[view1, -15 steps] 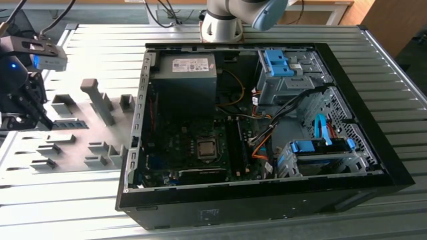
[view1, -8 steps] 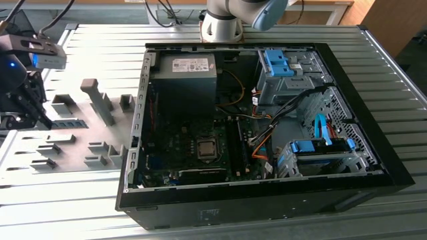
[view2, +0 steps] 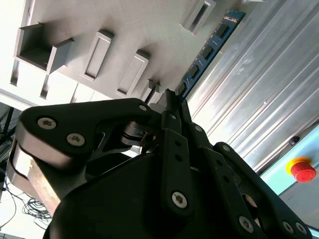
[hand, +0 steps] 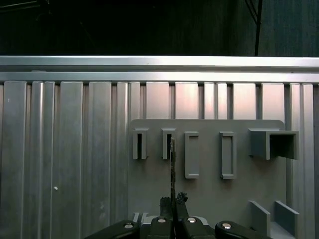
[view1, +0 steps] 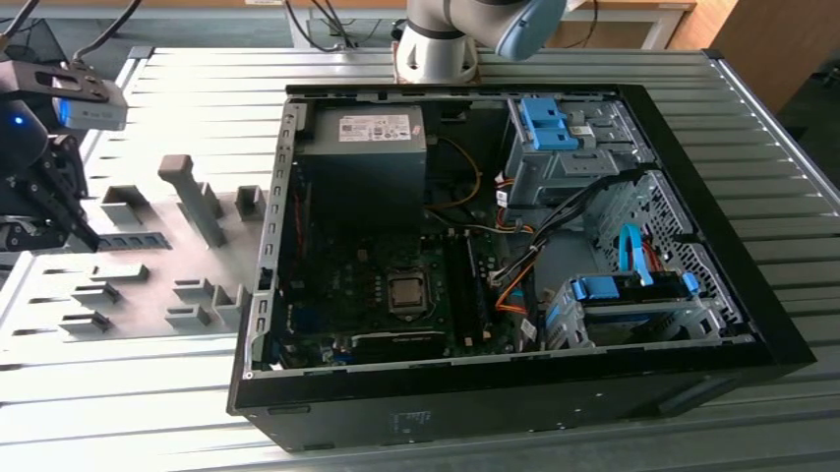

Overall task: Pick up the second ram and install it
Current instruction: 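Pick up the second ram and move it above second insertion slot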

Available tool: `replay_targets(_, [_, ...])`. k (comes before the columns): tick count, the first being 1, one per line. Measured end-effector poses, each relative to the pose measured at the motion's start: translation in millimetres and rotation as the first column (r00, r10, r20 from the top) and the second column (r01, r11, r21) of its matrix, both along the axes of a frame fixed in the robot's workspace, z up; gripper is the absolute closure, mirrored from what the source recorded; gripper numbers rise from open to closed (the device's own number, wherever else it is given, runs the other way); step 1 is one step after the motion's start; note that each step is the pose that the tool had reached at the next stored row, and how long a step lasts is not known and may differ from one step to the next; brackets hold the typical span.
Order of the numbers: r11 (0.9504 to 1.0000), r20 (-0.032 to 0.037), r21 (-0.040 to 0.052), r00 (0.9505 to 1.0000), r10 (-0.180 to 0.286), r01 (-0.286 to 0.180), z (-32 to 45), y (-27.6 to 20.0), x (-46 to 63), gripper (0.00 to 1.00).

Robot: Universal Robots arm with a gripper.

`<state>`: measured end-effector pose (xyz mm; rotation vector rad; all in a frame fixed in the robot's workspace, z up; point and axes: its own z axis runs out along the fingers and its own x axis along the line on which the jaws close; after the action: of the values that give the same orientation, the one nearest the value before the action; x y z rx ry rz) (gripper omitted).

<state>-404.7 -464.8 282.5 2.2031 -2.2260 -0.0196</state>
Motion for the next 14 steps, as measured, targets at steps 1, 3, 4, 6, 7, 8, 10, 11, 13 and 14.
replay_targets(1, [1.0,0.0,0.0,1.0,0.0,0.0,0.6,0.0,0.0,0.86])
replay_targets(3, [1.0,0.0001,0.0,1.0,0.0,0.0,1.6,0.0,0.0,0.86])
replay_targets(4, [1.0,0.0,0.0,1.0,0.0,0.0,2.3,0.0,0.0,0.86])
replay_targets(6, [1.0,0.0001,0.0001,1.0,0.0,0.0,3.2,0.0,0.0,0.86])
replay_targets(7, [1.0,0.0,0.0,1.0,0.0,0.0,3.9,0.0,0.0,0.86])
replay_targets(8, [1.0,0.0,0.0,1.0,0.0,0.0,4.5,0.0,0.0,0.86])
replay_targets(10, [1.0,0.0001,0.0001,1.0,0.0,0.0,5.4,0.0,0.0,0.86])
replay_targets(11, [1.0,0.0,0.0,1.0,0.0,0.0,5.9,0.0,0.0,0.86])
replay_targets(13, [1.0,0.0,0.0,1.0,0.0,0.0,7.0,0.0,0.0,0.86])
replay_targets(14, [1.0,0.0,0.0,1.0,0.0,0.0,7.6,0.0,0.0,0.86])
